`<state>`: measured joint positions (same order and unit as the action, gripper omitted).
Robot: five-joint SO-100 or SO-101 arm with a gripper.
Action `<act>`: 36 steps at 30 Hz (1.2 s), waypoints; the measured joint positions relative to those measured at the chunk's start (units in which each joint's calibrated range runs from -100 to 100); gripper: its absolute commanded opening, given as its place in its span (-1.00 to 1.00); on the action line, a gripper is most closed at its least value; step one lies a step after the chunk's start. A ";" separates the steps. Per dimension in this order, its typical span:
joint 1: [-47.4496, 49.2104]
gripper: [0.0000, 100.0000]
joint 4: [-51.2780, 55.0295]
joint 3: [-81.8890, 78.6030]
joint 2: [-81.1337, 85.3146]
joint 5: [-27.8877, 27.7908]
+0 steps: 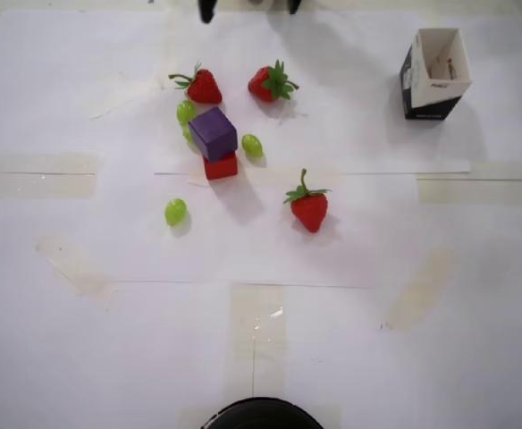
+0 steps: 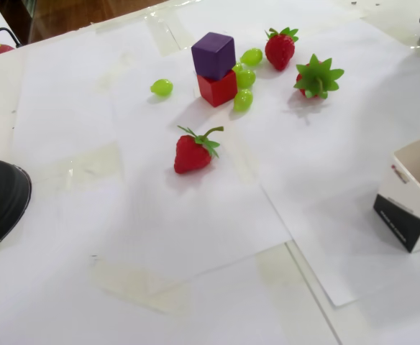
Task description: Put the purple cube on top of the red cube
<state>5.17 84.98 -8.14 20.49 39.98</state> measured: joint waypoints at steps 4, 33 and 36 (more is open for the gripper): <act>0.82 -0.77 -7.91 -18.55 14.36 1.71; -3.97 -1.00 -26.56 -85.25 68.42 0.68; -3.67 -1.00 -26.56 -87.42 70.88 1.03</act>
<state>1.50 58.42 -95.57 91.37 41.00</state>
